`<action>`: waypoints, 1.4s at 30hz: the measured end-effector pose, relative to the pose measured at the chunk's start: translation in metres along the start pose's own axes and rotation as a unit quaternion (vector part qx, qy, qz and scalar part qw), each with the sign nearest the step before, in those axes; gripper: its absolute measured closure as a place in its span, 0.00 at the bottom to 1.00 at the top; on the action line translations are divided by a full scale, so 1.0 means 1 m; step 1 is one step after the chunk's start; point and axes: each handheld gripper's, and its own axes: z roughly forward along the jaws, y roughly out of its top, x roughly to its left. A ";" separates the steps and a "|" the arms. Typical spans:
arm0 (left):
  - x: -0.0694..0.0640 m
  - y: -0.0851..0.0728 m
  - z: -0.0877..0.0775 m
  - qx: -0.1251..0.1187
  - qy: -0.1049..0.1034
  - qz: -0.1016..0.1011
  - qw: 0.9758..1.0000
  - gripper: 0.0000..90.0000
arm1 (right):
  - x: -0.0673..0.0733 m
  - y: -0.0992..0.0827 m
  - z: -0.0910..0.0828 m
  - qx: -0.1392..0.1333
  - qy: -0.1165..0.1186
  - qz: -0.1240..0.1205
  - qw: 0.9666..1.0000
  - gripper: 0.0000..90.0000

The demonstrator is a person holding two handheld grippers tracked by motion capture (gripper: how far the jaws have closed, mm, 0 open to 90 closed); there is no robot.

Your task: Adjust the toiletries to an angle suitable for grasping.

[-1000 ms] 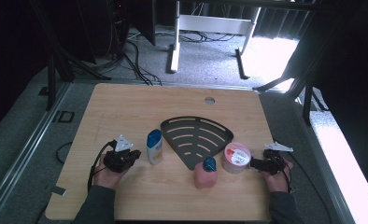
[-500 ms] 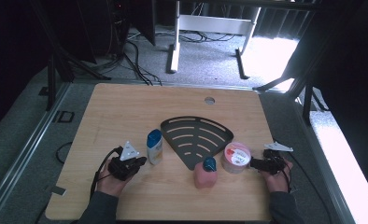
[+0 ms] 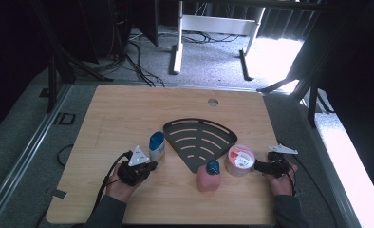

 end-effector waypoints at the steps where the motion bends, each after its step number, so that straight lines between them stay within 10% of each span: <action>1: -0.001 0.001 0.002 -0.001 0.002 0.003 1.000 0.99 | 0.000 0.000 0.000 0.000 0.000 0.000 1.000 0.20; 42: 0.036 0.006 0.043 0.026 0.054 0.004 0.998 0.99 | 0.000 0.000 0.000 0.000 0.000 0.000 1.000 0.20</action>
